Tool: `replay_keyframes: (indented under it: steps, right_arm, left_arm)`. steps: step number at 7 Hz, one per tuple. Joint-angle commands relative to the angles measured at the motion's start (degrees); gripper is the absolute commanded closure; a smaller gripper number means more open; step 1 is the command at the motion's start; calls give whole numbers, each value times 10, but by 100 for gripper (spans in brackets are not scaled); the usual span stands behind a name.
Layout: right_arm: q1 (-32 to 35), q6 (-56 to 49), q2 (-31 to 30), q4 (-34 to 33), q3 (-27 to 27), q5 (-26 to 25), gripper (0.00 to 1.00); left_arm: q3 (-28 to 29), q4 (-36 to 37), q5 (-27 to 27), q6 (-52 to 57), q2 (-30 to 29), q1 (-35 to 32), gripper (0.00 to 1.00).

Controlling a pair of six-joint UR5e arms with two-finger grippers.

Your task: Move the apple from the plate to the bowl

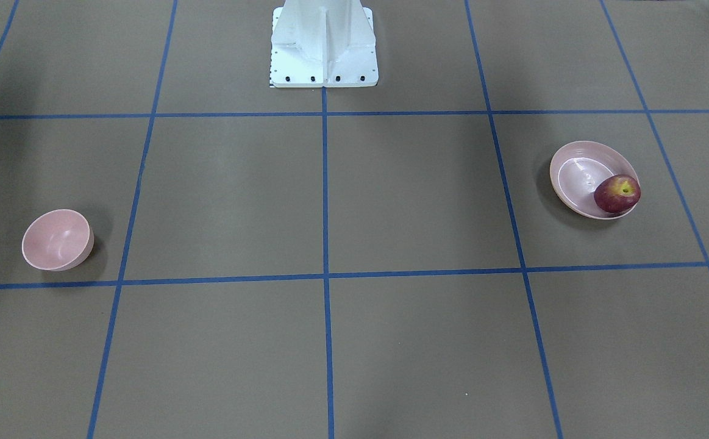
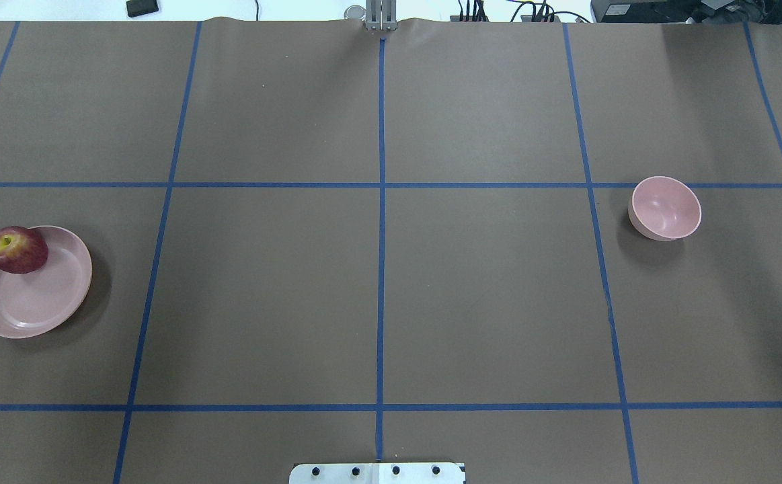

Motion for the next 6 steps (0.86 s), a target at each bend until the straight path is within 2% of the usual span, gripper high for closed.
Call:
replay_keyframes:
  steps: [1, 6]
  right_arm:
    - [-1, 0, 0, 0, 0, 2, 0]
    - [-9, 1, 1, 0, -3, 5, 0]
  left_arm:
    - [0, 0, 0, -7, -16, 0, 2]
    - [-13, -6, -1, -6, -20, 0, 2]
